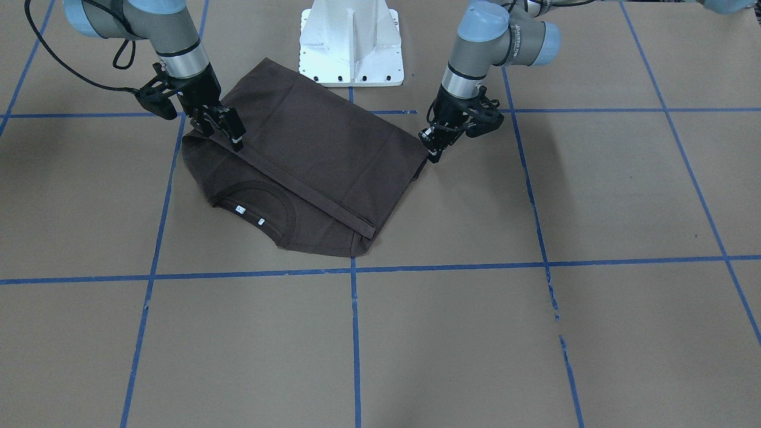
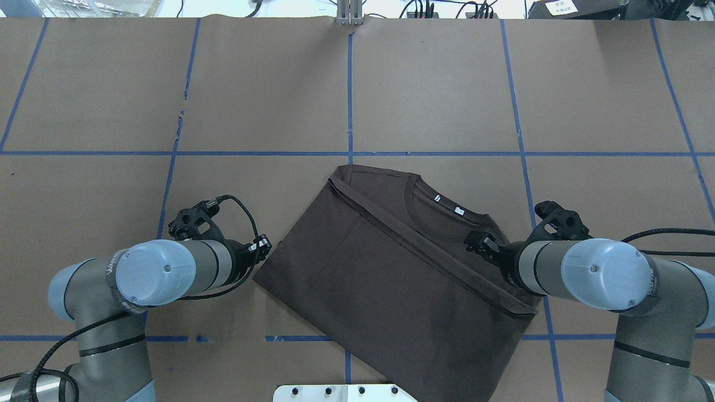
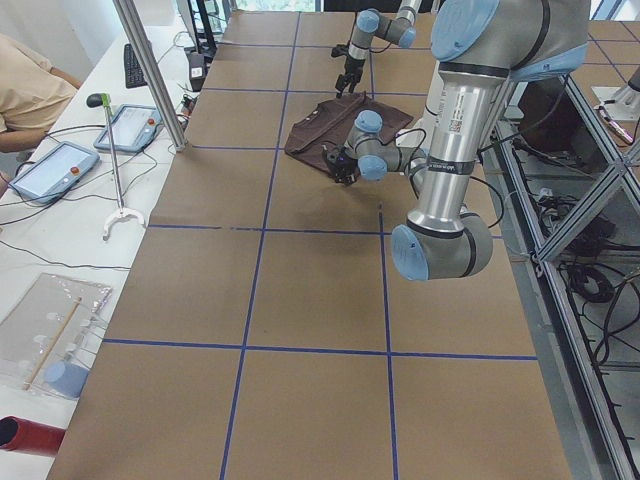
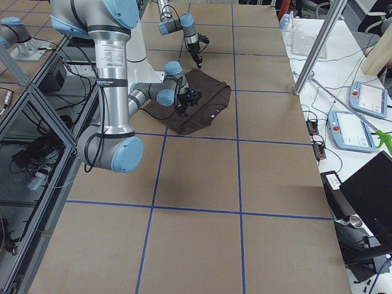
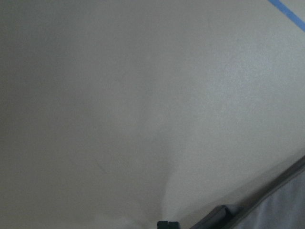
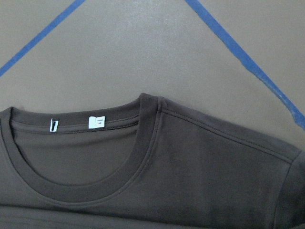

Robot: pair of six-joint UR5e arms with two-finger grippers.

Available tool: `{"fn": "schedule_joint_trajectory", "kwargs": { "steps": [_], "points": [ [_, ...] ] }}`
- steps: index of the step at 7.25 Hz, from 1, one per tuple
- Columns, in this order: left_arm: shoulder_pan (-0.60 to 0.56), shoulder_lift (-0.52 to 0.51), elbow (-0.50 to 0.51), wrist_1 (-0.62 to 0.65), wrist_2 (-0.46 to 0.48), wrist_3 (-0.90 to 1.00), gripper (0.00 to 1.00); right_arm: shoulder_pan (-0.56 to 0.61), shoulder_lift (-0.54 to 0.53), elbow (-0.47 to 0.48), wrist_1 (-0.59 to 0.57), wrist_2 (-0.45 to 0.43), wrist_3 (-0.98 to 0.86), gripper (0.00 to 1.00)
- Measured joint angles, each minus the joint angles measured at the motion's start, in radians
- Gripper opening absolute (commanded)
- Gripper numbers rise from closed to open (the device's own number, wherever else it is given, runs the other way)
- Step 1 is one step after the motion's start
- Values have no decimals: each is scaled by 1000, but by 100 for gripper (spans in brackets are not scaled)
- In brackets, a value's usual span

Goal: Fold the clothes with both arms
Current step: 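Hold the folded edge with both grippers and adjust the shirt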

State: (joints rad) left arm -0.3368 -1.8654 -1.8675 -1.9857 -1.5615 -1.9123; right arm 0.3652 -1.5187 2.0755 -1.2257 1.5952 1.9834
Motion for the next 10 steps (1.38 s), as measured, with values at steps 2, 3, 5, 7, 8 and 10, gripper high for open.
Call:
{"fn": "schedule_joint_trajectory", "kwargs": {
  "steps": [2, 3, 5, 7, 8, 10],
  "points": [
    [21, 0, -12, 1, -2, -11, 47, 1, 2, 0, -1, 0, 0, 100],
    [41, 1, -11, 1, -2, -25, 47, 1, 3, 0, -1, 0, 0, 100],
    [61, 2, -3, 2, -2, -38, 46, 1, 4, 0, -2, 0, 0, 100],
    [64, 2, 0, 10, -2, -40, 46, 1, 6, 1, -2, 0, 1, 100],
    [65, 0, -2, 31, -2, -40, 45, 1, 6, 1, -2, 0, 1, 100],
    [67, -1, -3, 55, -3, -40, 9, 0, 7, 0, -2, 0, 2, 100]
  ]
}}
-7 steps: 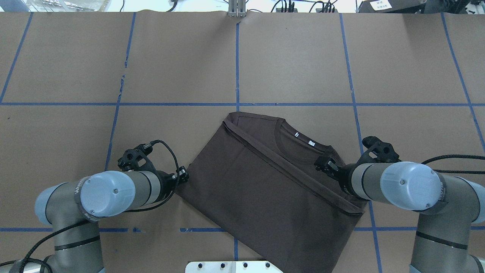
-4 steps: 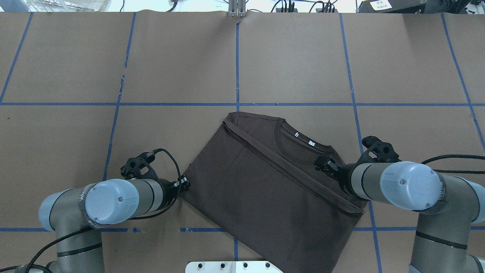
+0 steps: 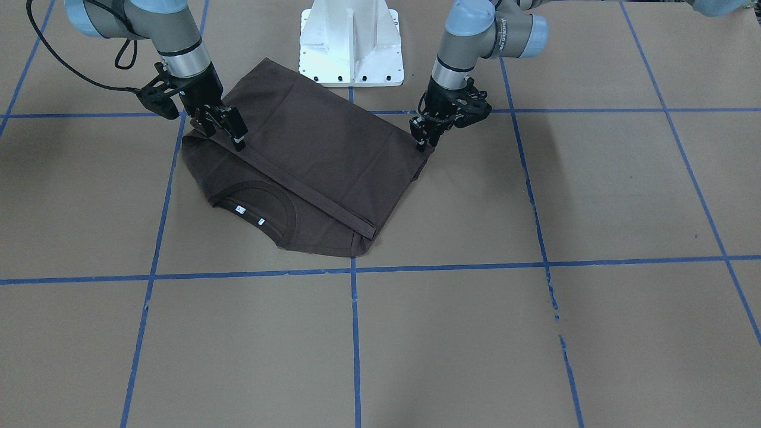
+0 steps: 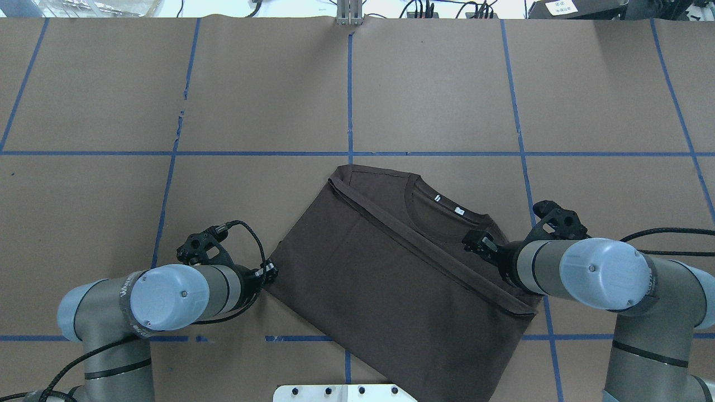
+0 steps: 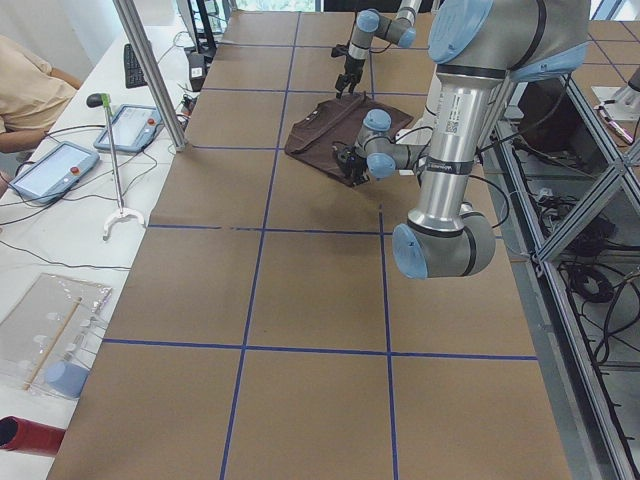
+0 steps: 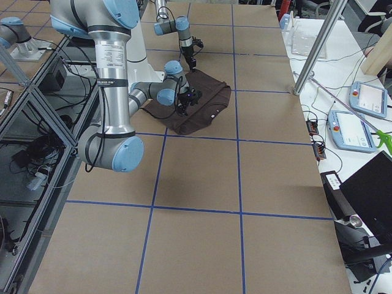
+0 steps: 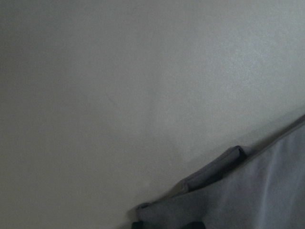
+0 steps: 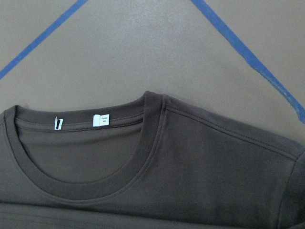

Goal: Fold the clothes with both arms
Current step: 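Hold the folded edge with both grippers and adjust the shirt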

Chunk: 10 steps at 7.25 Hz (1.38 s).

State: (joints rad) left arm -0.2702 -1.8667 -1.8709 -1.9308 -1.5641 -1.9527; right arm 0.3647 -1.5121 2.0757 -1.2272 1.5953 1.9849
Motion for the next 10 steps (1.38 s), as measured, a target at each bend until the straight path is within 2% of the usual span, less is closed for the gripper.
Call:
{"fn": "schedule_joint_trajectory", "kwargs": {
  "steps": [1, 7, 10],
  "points": [
    [1, -2, 1, 3, -1, -1, 0, -1, 2, 0, 0, 0, 0, 100],
    [-12, -5, -23, 13, 2, 3, 0, -1, 12, -6, -1, 0, 4, 100],
    [-140, -6, 4, 25, 3, 186, 0, 0, 13, -14, -1, 0, 5, 100]
  ]
}}
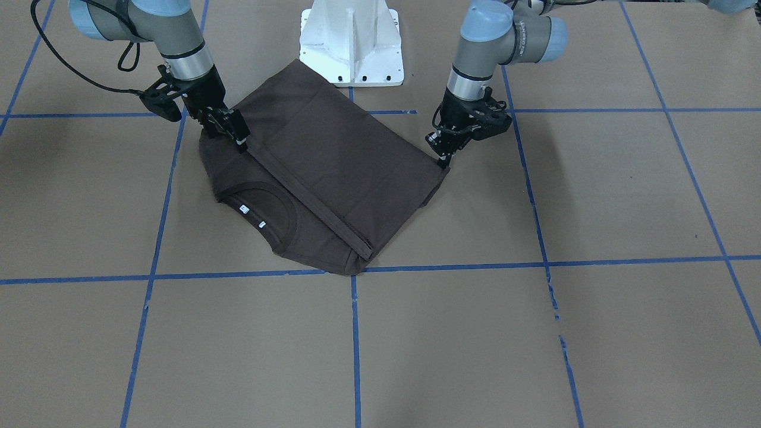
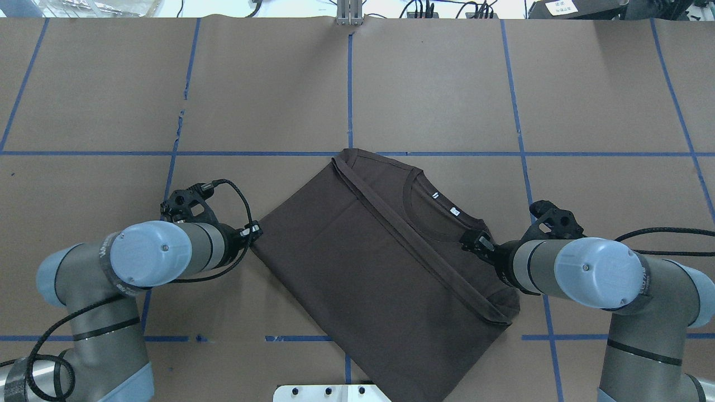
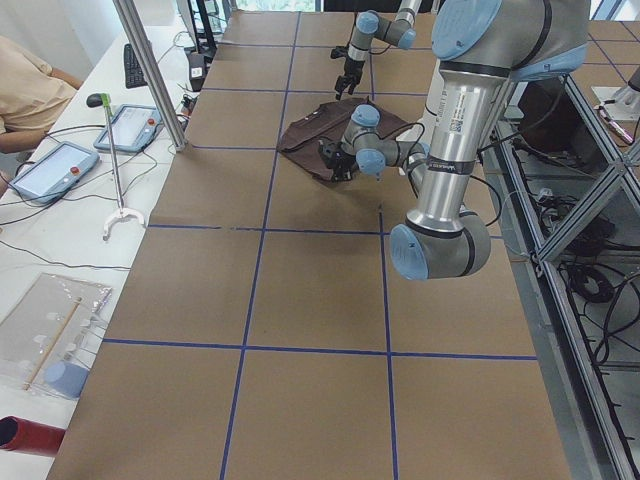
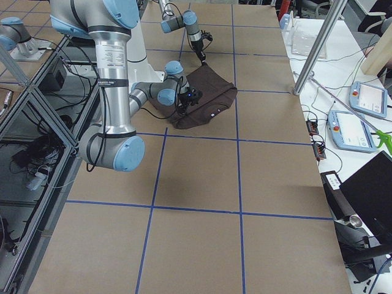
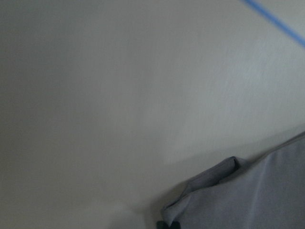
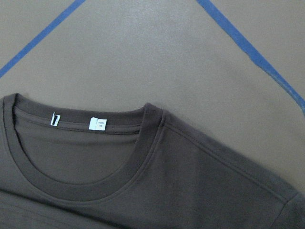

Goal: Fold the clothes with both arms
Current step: 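Drag the shirt away from the robot with the left gripper while the right releases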

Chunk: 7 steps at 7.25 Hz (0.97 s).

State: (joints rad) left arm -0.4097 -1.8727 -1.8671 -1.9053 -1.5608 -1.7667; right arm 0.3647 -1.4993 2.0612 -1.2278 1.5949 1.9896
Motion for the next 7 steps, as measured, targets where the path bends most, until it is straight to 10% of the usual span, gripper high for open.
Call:
{"fn": "schedule_joint_trajectory", "kwargs": {
  "steps": [3, 5, 6, 7],
  "points": [
    [-188, -145, 224, -100, -4, 219, 0, 1, 0, -2, 2, -1, -4, 100],
    [-300, -344, 556, -315, -10, 304, 0, 4, -1, 0, 4, -3, -6, 100],
    [-340, -424, 692, -388, -11, 328, 40, 6, 7, -1, 5, -5, -6, 100],
    [-363, -466, 767, -424, -11, 340, 47, 6, 27, -7, 5, -6, -5, 100]
  ]
}}
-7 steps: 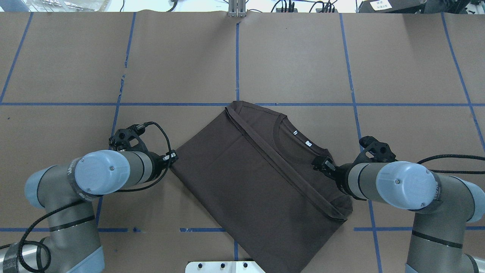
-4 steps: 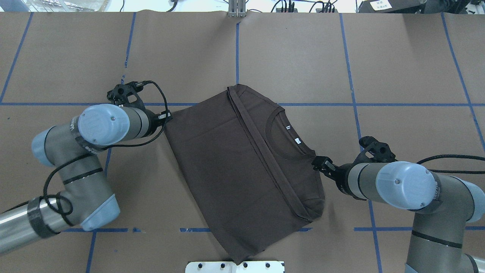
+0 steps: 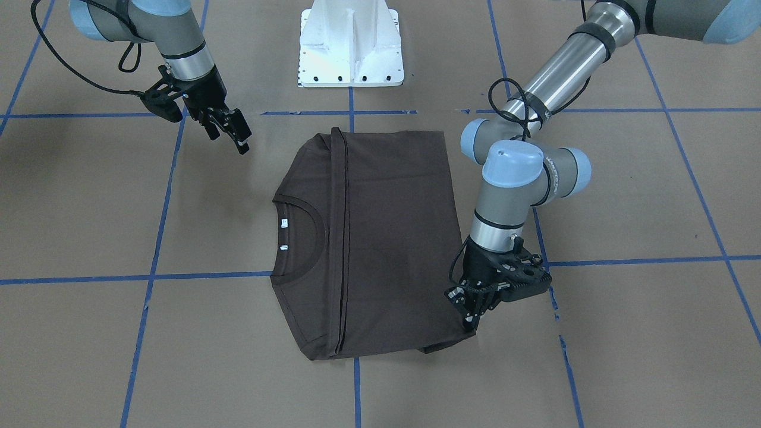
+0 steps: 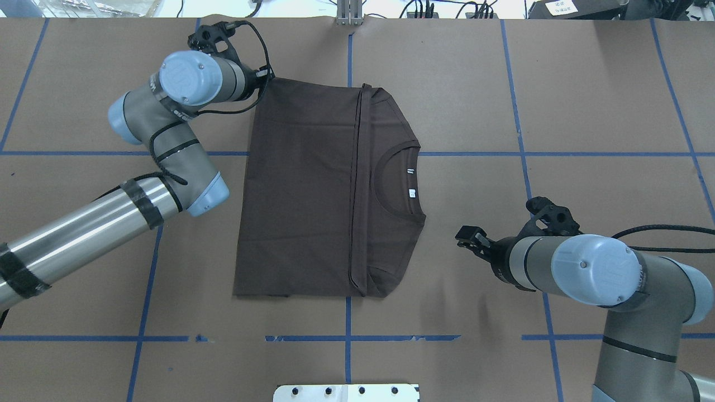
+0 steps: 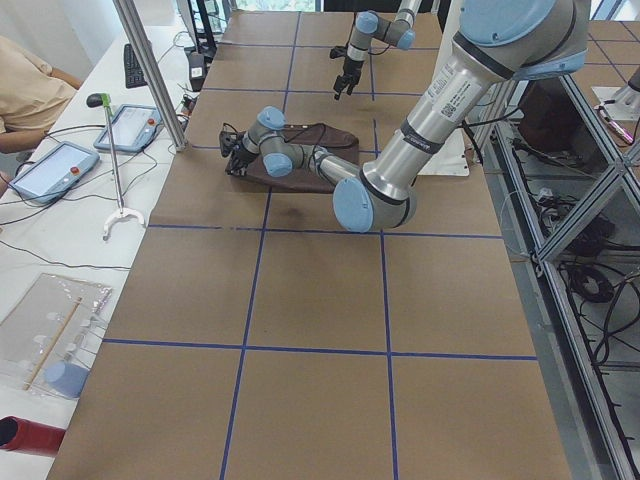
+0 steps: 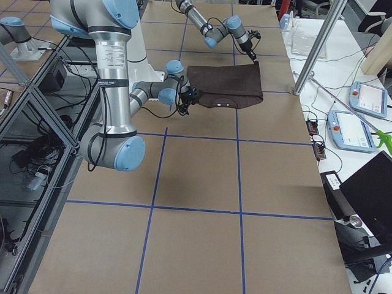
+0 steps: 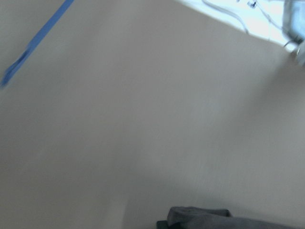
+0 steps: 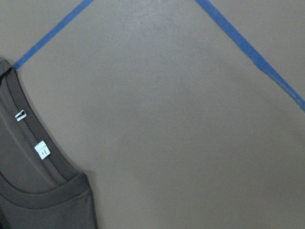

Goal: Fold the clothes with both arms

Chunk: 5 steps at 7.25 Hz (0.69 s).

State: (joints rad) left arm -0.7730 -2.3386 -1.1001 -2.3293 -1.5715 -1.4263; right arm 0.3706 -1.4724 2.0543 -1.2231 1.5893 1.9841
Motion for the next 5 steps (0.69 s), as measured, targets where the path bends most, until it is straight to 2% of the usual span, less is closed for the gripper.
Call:
{"fn": "schedule_joint_trajectory", "kwargs": {
  "steps": [1, 2, 4, 5],
  "points": [
    [-7, -8, 11, -15, -2, 4, 47, -1, 35, -18, 0, -7, 1, 100],
    [7, 36, -67, -17, -13, -9, 47, -3, 89, -48, -2, -18, -1, 100],
    [50, 240, -371, 10, -97, -66, 47, -7, 267, -133, -77, -21, -58, 100],
    [55, 300, -459, 36, -124, -78, 47, -9, 368, -170, -179, -19, -143, 100]
  ]
}}
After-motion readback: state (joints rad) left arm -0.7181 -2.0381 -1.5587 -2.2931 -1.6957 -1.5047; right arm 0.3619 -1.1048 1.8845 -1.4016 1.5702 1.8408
